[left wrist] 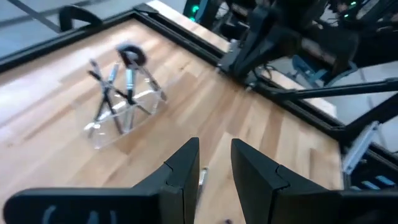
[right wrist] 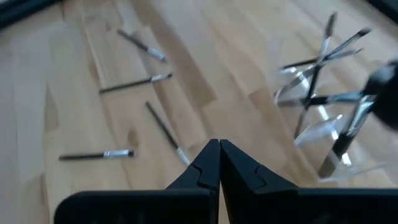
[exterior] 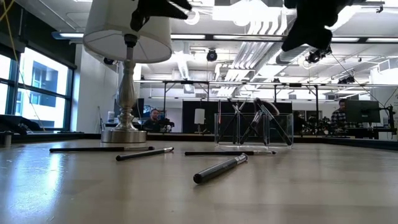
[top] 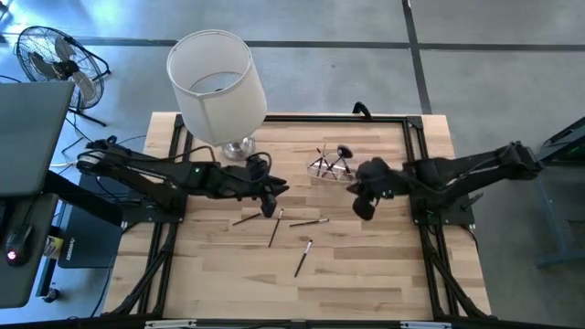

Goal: Pick & Place Makeup Supplies
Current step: Put the makeup brush into the transparent organizer

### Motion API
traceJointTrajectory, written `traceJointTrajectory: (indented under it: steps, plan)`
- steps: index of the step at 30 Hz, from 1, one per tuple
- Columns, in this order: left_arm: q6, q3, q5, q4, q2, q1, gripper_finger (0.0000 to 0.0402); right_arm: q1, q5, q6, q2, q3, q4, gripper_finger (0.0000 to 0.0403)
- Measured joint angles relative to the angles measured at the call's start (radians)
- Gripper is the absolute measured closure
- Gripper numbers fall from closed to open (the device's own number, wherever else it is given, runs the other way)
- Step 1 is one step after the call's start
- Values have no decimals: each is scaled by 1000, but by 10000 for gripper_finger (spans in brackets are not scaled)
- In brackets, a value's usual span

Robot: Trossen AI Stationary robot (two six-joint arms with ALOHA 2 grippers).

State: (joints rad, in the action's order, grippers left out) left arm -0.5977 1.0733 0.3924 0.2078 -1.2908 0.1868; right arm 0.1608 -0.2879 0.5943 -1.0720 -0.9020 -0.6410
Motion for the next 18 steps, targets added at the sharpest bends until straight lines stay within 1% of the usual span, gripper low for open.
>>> traceJointTrajectory:
  steps: [5,11,15,18]
  plan:
    - [-52,52,13,78,-57,34,310,70,-13,36,-51,0,-31,402]
    - [-147,115,24,210,-123,51,310,97,0,35,-142,0,-34,402]
    - [-219,124,-4,244,-166,52,310,98,33,35,-207,0,-33,399]
    - [-279,127,-28,232,-187,52,310,98,55,30,-248,0,-33,399]
